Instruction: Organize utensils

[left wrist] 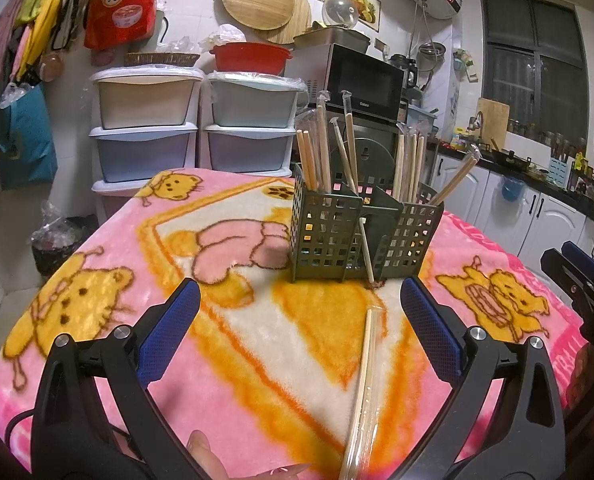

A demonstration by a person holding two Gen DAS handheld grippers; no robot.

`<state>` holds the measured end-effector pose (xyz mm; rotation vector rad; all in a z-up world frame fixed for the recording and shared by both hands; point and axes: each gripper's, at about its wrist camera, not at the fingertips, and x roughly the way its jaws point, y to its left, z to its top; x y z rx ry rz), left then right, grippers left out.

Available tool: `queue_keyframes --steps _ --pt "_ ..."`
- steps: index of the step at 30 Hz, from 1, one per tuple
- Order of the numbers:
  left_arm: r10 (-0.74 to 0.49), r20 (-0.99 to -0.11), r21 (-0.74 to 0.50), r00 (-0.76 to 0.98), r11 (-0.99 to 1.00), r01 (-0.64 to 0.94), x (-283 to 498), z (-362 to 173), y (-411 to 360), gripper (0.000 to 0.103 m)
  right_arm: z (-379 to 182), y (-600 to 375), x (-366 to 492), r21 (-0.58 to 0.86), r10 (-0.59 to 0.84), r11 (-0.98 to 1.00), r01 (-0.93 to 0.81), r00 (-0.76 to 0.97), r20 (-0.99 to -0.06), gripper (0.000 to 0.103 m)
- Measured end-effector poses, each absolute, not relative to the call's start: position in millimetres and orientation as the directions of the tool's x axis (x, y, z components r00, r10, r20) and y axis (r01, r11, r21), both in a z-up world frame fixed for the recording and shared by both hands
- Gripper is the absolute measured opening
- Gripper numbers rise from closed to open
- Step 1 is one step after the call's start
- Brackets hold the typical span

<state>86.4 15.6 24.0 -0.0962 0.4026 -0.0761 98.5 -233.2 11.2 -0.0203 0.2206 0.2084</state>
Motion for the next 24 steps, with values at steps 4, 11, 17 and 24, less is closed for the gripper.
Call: queue_keyframes --steps 4,11,17,24 --pt "-0.093 -0.386 -0.108 0.918 0.993 0.055 86.0 24.5 14.8 0.093 11.1 -233.3 98.6 0.002 0.202 0.978 -0.207 0.954 -0.219 0.097" --pt "-0.091 -0.387 -0.107 0.918 0.993 0.053 85.6 24.2 14.6 0.093 10.9 -233.3 98.5 0.002 0.202 0.978 -0.207 0.955 -0.219 0.097" --pt "-0.090 -0.386 -0.106 0.918 0.993 0.052 85.5 24.1 14.4 0.093 10.8 -233.4 98.5 0.003 0.202 0.979 -0.206 0.955 -0.219 0.097" --pt "-0.090 -0.386 -0.105 0.918 0.993 0.053 85.7 24.2 14.3 0.093 10.6 -233.4 98.7 0.003 0.203 0.978 -0.207 0.954 -0.219 0.097"
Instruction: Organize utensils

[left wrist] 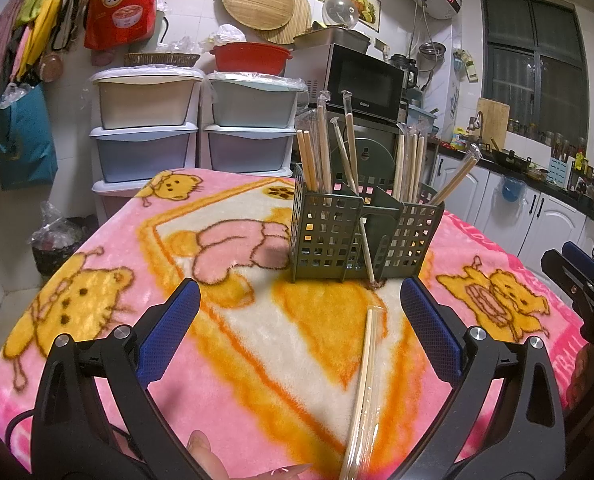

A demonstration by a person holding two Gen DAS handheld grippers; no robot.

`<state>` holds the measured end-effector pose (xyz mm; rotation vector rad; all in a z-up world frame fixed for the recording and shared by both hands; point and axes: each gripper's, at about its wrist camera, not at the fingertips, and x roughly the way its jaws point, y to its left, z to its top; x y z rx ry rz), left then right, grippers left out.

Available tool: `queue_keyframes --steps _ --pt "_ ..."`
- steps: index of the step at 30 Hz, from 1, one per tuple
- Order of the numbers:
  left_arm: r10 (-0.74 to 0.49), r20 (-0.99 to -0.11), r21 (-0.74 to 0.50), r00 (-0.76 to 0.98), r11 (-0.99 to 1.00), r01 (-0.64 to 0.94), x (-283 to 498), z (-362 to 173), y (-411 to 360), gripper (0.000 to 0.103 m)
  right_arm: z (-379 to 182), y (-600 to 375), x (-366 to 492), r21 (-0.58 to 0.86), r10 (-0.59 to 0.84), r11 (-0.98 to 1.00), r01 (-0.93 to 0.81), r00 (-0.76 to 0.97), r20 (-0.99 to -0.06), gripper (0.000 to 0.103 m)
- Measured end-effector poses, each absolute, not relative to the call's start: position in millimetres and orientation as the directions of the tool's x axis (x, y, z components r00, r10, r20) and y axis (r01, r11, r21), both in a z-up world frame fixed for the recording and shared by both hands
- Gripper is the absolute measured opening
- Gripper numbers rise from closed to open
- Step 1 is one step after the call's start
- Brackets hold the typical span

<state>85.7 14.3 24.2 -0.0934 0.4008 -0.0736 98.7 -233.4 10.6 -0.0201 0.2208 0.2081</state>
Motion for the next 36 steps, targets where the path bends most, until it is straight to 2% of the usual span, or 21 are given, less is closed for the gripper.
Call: queue_keyframes --steps 26,31,36 --pt "-0.067 -0.394 -0.091 0.916 0.995 0.034 87 25 11 0.093 10 -237 96 0.024 0.197 0.980 -0.197 0.951 -0.238 0.097" --pt "-0.094 -0.408 -0.132 0.908 0.990 0.043 85 31 14 0.093 11 -240 98 0.041 0.194 0.981 -0.190 0.948 -0.252 0.097" --pt "-0.150 -0.474 -0.245 0.868 0.969 0.034 86 43 35 0.093 13 -245 102 0.060 0.194 0.981 -0.185 0.940 -0.281 0.097"
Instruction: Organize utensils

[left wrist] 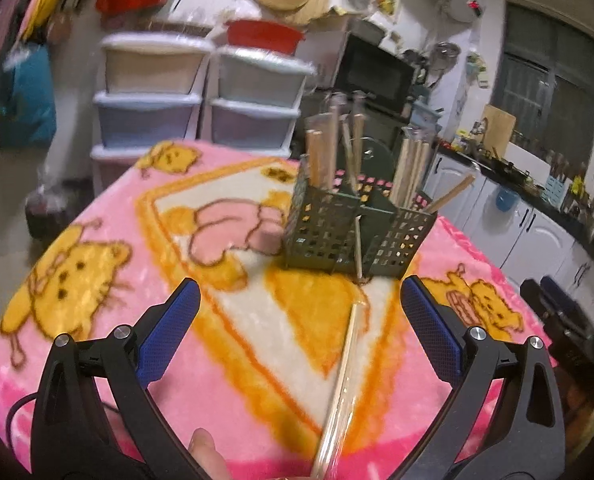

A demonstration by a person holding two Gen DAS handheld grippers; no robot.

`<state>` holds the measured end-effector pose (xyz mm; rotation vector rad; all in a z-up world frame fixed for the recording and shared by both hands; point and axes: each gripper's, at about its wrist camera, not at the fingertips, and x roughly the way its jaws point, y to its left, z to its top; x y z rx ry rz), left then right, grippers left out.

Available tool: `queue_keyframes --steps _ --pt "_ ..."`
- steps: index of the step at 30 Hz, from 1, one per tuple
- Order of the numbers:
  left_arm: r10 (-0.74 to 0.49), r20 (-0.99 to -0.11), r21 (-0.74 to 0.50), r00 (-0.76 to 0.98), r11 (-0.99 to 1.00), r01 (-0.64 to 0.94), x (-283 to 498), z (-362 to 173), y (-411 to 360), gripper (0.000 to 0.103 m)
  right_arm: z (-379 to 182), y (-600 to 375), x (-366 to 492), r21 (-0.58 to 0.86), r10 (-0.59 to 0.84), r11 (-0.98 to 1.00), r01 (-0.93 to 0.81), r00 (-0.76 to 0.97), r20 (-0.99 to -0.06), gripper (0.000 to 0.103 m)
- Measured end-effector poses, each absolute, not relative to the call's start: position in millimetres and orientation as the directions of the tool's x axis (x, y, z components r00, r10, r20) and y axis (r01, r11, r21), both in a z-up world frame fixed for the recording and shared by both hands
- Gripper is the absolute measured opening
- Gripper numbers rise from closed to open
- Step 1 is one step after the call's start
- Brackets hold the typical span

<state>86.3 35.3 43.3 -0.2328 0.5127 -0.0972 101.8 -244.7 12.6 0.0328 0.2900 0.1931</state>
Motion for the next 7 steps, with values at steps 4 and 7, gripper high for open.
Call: queue_keyframes --steps 4,7 --pt "-0.086 -0.545 -0.228 0.834 0.972 -0.049 92 59 65 0.093 17 -258 118 0.084 0.184 0.983 -0.165 0.916 -0.357 0.097" --pt "0.010 -0.604 -0.189 0.797 0.970 -0.156 112 71 100 0.093 16 -279 149 0.056 0.117 0.993 -0.102 0.866 -0.486 0.097"
